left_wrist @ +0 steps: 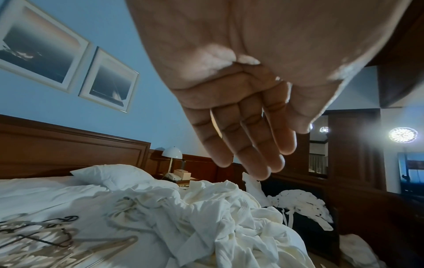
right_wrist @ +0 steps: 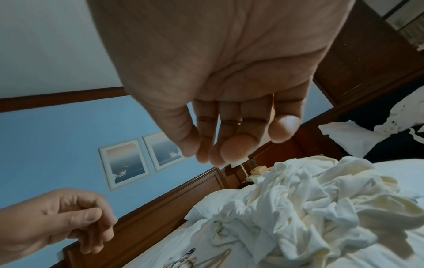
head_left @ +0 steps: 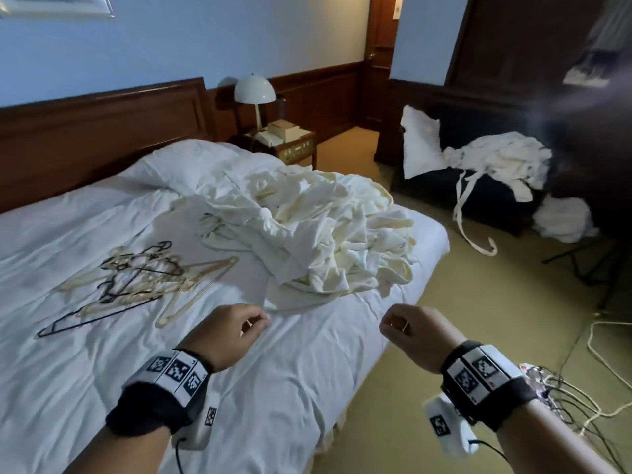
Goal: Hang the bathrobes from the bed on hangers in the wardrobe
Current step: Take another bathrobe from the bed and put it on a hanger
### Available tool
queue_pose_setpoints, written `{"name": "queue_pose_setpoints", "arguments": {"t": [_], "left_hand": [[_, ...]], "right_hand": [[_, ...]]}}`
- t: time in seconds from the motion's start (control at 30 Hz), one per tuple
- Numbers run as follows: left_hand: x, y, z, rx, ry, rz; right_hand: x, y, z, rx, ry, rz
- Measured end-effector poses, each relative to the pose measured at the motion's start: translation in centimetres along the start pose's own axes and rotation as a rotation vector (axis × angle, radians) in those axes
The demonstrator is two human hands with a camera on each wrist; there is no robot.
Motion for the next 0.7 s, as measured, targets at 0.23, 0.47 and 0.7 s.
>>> {"name": "queue_pose_setpoints", "arguments": {"t": [0.23,0.47,0.7], "left_hand": [[-0.4,-1.9,-12.4,0.019,0.051,-0.044],[-4.0,-2.1,-22.5,-0.012,0.176,-0.039],[-7.5,-1.9,-34.0,-0.028,0.274,-0.116]], "right_hand": [[9.2,3.2,-12.7,-0.098,0.065,0.038],[12.2,4.7,-26.9,-0.109,0.159,0.094],[15.4,4.7,-37.5,-0.196,0.144,0.109]]}}
Point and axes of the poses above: each hand's wrist, its own z-axis away from the middle knuckle, its own y-axis out of the back of the hand, x = y × z, the point moved 5 cm from there along -z, towards the middle knuckle, and after that the axes turned 13 degrees about z, right-handed, at the moved point
